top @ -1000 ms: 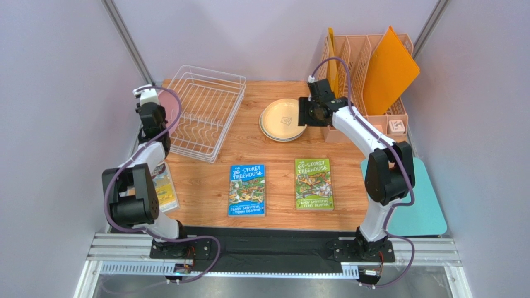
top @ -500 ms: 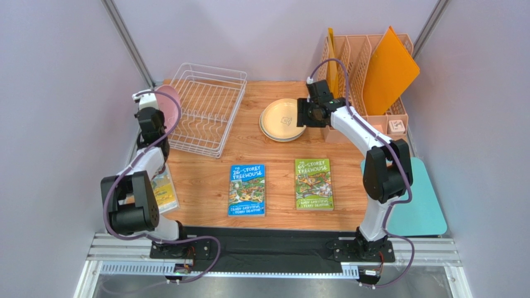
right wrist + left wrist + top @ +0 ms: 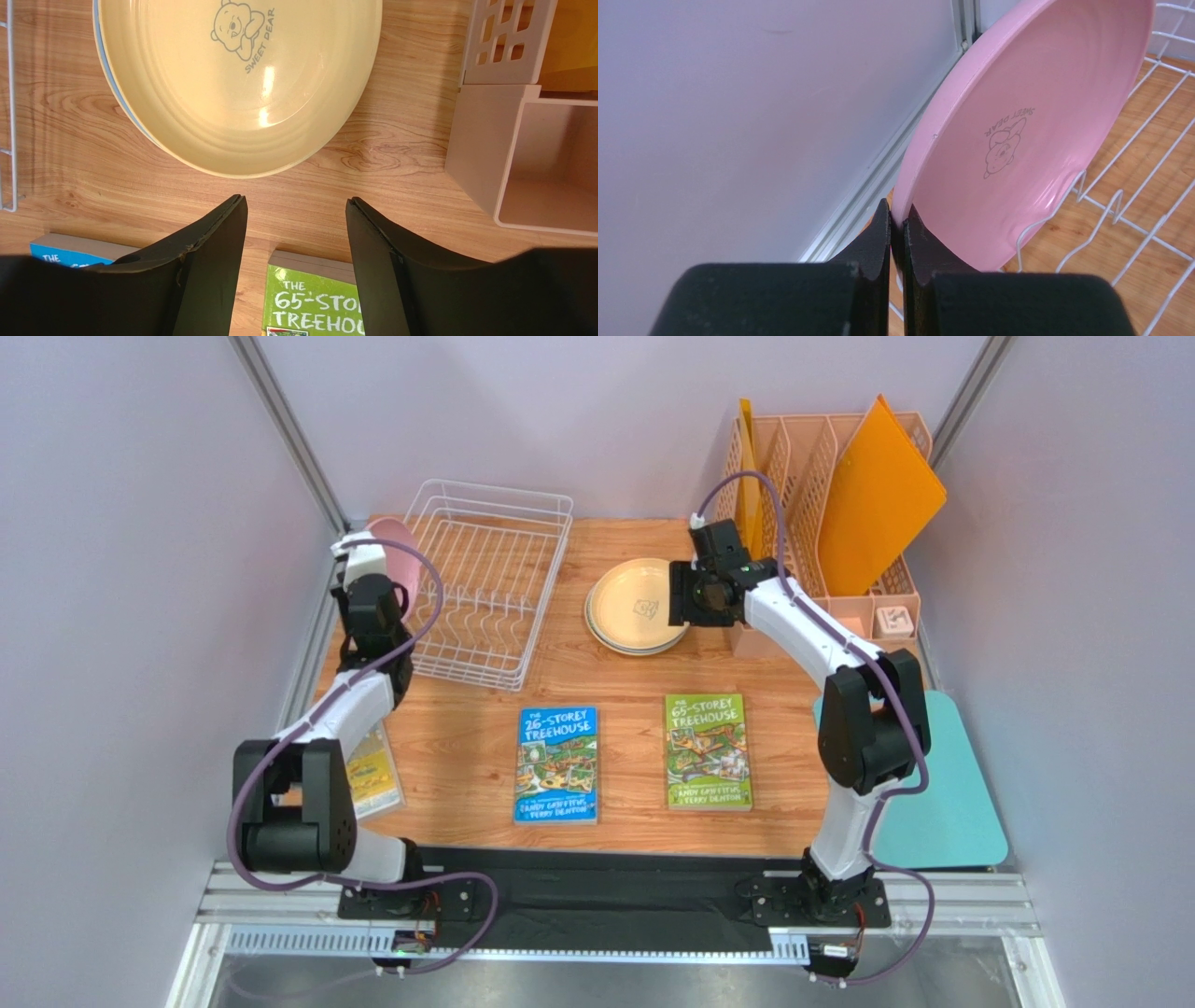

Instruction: Unload the plates from the dish rack

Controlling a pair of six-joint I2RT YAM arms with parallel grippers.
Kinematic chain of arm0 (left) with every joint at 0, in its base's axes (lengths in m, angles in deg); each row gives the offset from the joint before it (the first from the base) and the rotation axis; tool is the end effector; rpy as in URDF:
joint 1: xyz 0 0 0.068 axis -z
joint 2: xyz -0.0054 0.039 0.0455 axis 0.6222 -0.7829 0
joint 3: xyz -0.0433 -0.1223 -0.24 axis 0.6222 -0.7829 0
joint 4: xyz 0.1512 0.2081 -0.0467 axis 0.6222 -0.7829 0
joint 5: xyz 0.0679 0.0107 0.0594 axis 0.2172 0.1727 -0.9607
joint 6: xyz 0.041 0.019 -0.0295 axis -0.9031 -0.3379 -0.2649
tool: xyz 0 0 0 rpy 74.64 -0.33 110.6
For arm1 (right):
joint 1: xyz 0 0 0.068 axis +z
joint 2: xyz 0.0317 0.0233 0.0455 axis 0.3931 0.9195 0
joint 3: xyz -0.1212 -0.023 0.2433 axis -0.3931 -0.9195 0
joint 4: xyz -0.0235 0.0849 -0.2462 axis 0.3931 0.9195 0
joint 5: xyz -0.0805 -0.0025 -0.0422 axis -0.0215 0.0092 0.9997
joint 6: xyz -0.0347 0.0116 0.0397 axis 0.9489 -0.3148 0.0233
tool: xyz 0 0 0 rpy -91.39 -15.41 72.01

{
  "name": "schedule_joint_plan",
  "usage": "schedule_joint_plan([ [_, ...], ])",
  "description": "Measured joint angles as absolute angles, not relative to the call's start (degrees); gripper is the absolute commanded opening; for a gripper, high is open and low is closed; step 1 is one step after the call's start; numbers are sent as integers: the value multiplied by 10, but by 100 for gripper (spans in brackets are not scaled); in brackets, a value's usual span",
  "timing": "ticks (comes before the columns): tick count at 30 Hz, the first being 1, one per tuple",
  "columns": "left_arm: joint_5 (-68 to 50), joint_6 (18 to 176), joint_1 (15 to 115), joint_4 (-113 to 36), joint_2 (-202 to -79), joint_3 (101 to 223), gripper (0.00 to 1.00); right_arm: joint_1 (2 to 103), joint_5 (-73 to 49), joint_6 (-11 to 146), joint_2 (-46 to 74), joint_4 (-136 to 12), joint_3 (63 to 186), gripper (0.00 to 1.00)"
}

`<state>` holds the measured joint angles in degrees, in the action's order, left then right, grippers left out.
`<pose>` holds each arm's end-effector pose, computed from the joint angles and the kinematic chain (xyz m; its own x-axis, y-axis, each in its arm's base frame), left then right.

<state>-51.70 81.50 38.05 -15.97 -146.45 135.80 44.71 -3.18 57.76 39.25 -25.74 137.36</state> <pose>0.3155 0.0225 0.2637 -0.2204 0.0550 -0.9739 -0.5478 0.8191 0.1702 0.3810 0.1495 0.2574 -0.8293 -0.0186 -0.5585 -0.1189 0.9824 0.1438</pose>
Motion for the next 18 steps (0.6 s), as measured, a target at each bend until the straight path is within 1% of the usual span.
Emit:
schedule_joint_plan([
  [10,-642,744,434,-77,-1511,1358,0,448,-31,578,392,-257,1372,59],
  [18,-700,698,452,-39,-1514,1358,0,449,-28,578,390,-257,1371,59],
])
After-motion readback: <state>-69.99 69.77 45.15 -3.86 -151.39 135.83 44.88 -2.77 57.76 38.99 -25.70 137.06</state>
